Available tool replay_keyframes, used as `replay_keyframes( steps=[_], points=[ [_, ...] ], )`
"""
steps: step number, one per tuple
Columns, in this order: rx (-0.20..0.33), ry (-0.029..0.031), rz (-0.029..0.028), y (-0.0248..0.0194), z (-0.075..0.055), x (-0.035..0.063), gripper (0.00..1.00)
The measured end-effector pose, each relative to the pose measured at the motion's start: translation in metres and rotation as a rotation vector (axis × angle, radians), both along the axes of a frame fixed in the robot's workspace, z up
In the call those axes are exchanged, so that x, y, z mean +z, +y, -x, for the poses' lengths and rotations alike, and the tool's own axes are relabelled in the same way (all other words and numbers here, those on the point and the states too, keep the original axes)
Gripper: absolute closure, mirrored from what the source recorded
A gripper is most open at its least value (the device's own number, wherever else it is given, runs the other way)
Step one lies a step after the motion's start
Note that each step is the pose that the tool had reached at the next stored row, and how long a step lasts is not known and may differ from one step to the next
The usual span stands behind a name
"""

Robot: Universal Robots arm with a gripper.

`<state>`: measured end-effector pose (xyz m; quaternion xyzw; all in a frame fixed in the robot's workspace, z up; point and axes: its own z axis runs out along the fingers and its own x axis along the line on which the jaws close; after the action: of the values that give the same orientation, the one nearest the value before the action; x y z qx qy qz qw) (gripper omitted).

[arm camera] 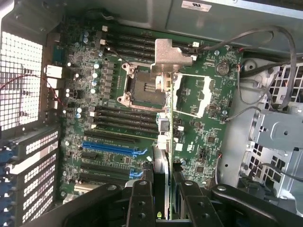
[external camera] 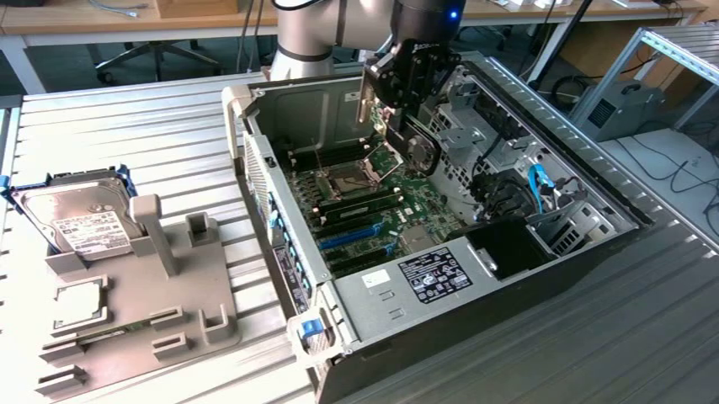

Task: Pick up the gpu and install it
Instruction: 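Insert the gpu into the slot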

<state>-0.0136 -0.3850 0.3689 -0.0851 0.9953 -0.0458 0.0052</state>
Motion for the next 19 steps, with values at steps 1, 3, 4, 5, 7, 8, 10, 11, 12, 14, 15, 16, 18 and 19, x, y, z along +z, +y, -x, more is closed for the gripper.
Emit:
replay_keyframes(
  steps=[1, 3, 4, 5, 7, 8, 10, 11, 12, 14, 15, 16, 18, 19],
  points=[
    [0.004, 0.0, 0.0001, 0.0, 0.0, 0.0, 0.74],
    [0.013, 0.0, 0.0, 0.0, 0.0, 0.0, 0.74],
    [0.021, 0.0001, 0.0001, 0.0, 0.0, 0.0, 0.74],
    [0.027, 0.0, 0.0001, 0.0, 0.0, 0.0, 0.74],
    [0.038, 0.0, 0.0001, 0.0, 0.0, 0.0, 0.74],
    [0.043, 0.0, 0.0, 0.0, 0.0, 0.0, 0.74],
    [0.05, 0.0, 0.0001, 0.0, 0.0, 0.0, 0.74],
    [0.055, 0.0, 0.0, 0.0, 0.0, 0.0, 0.74],
    [0.059, 0.0, 0.0, 0.0, 0.0, 0.0, 0.74],
    [0.067, 0.0, 0.0001, 0.0, 0.0, 0.0, 0.74],
    [0.071, 0.0, 0.0, 0.0, 0.0, 0.0, 0.74],
    [0.076, 0.0, 0.0, 0.0, 0.0, 0.0, 0.74],
    [0.088, 0.0, 0.0, 0.0, 0.0, 0.0, 0.74],
    [0.092, 0.0, 0.0, 0.0, 0.0, 0.0, 0.74]
  ],
)
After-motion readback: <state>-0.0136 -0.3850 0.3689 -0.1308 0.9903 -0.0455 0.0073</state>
